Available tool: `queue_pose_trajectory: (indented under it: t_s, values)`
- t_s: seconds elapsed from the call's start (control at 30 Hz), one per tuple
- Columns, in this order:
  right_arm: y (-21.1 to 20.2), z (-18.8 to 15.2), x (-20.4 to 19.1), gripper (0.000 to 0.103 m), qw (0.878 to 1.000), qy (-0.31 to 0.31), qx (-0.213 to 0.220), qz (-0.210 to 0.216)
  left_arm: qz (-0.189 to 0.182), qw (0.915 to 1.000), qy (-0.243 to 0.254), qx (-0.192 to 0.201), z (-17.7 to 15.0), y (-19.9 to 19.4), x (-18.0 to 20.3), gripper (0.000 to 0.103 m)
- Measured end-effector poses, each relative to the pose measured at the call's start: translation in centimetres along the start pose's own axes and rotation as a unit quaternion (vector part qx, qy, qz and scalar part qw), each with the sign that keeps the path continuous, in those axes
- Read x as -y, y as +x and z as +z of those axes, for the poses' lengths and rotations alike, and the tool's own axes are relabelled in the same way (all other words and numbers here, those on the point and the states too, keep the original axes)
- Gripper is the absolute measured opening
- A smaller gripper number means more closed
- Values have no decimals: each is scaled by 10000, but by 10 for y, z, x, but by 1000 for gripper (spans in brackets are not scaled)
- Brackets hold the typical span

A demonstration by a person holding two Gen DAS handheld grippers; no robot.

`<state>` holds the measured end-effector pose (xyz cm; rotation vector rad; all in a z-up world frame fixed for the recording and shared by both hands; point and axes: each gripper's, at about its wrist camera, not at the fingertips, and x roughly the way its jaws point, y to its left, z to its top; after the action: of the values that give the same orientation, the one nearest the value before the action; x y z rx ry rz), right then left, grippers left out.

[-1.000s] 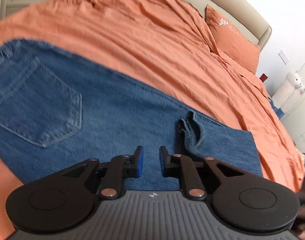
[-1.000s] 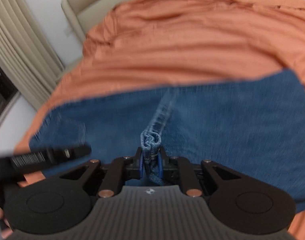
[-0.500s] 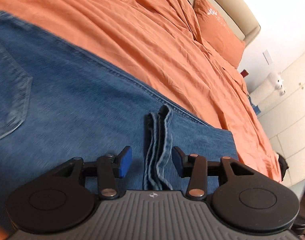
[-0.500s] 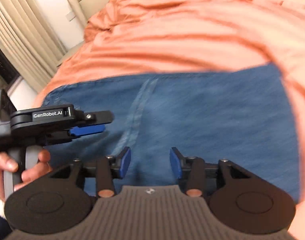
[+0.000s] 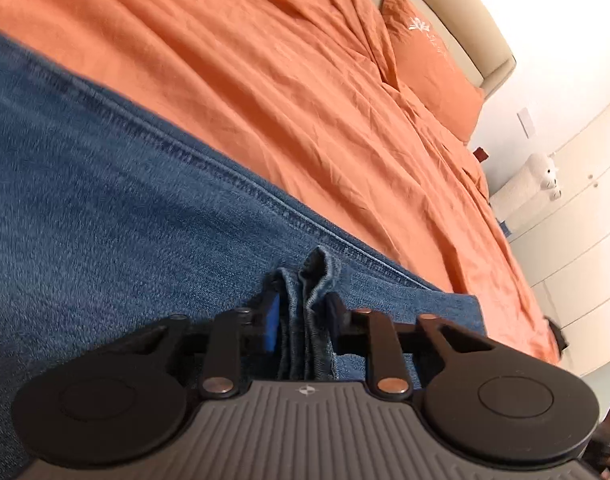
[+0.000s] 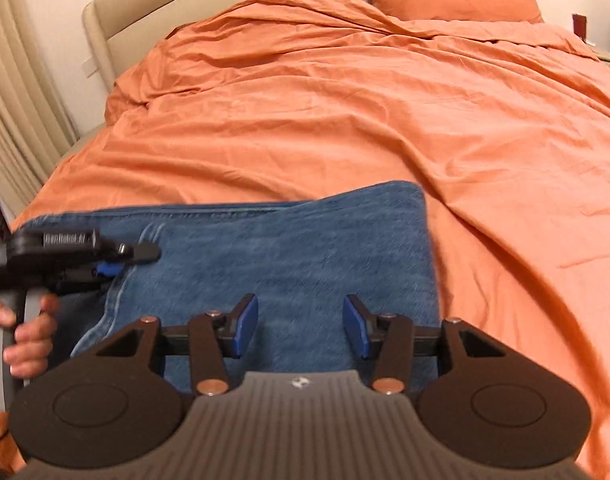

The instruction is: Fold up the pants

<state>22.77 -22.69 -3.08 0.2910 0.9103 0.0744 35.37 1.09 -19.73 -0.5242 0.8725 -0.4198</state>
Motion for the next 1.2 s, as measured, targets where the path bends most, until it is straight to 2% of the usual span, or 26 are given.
queue_pose_trajectory:
  t_s: [0.07, 0.13, 0.2, 0.23, 0.3, 0.4, 0.47, 0.87, 0.93, 1.07, 1.2]
  values:
    - [0, 3, 5, 43, 9999, 15, 60, -94, 8, 9995, 269, 174, 0, -9, 10, 11]
    - [-6, 5, 8, 40, 9995, -53, 189, -236, -72, 9965, 651, 526, 2, -26, 30, 9]
    - [-13, 9, 12, 27, 9985, -99, 414, -353, -143, 9902, 1083, 869, 4, -48, 50, 7]
    - [-16, 12, 15, 25, 9976, -102, 548, -407, -79, 9878, 1226, 955, 6, -55, 57, 7]
    - [-17, 19, 20, 15, 9956, -144, 756, -528, 121, 9857, 1386, 951, 7, -59, 60, 7]
    - [-4, 29, 23, 5, 9922, -334, 918, -769, 344, 9910, 1111, 669, 5, -41, 41, 7]
    - [8, 32, 25, 0, 9921, -445, 898, -751, 491, 9915, 1078, 540, 1, -30, 31, 7]
    - [68, 21, 41, 0, 9941, -471, 349, -917, 770, 9906, 1121, 141, -7, -2, 14, 7]
    - [72, 20, 45, 0, 9948, -371, 334, -884, 791, 9902, 1145, 122, -9, -1, 14, 7]
    - [74, 20, 45, 0, 9946, -387, 352, -900, 900, 9894, 1137, 114, -9, -4, 17, 17]
    - [59, 23, 38, 0, 9944, -413, 220, -942, 1022, 9902, 942, 113, -13, -22, 23, 21]
